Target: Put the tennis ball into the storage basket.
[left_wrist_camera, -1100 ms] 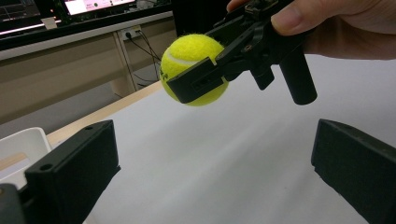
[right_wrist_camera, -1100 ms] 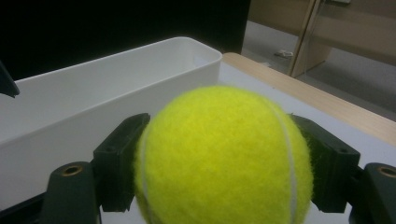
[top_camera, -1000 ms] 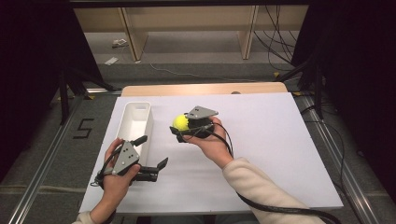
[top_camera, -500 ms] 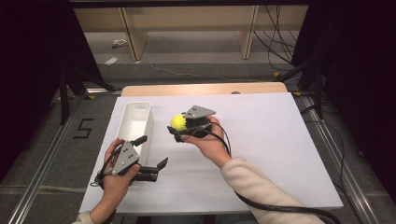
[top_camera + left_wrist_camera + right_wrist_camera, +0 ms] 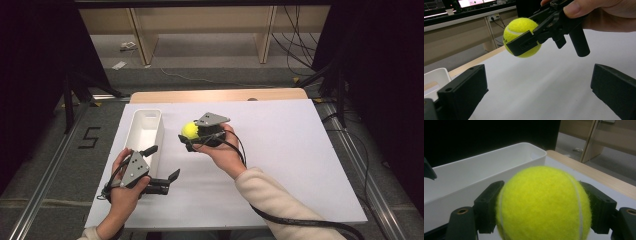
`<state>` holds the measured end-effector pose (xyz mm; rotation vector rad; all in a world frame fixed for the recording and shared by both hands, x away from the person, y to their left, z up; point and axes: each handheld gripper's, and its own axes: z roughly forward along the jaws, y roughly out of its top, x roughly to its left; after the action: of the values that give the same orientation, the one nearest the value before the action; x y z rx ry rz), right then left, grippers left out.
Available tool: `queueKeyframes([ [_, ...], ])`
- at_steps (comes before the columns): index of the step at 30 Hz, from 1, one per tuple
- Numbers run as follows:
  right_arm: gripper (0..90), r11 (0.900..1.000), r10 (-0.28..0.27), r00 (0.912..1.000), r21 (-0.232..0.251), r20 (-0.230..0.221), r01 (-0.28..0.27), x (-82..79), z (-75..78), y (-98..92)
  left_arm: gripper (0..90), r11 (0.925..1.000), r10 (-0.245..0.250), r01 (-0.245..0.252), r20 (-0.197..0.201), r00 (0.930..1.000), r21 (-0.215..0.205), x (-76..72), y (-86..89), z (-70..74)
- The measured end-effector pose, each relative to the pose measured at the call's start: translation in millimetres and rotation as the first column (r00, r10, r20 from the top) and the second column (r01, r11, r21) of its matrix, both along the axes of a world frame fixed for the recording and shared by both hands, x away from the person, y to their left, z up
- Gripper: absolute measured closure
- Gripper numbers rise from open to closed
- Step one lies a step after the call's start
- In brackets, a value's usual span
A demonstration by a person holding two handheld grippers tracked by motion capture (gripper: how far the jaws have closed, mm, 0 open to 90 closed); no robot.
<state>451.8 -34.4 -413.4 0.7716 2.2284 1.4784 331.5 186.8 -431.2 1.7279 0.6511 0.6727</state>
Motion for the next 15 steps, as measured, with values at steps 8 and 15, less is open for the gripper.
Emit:
queueKeyframes([
  [8,26.1,1.000,0.000,1.0000,-0.007,0.000,0.000,1.0,-0.1,2.1,0.3,1.0000,-0.001,0.001,0.000,1.0000,0.000,-0.1,-0.2,-0.1],
  [15,26.1,1.000,0.006,1.0000,-0.007,0.006,-0.006,1.9,2.4,5.8,0.3,1.0000,-0.001,0.001,0.000,1.0000,0.001,-0.1,0.0,0.0],
])
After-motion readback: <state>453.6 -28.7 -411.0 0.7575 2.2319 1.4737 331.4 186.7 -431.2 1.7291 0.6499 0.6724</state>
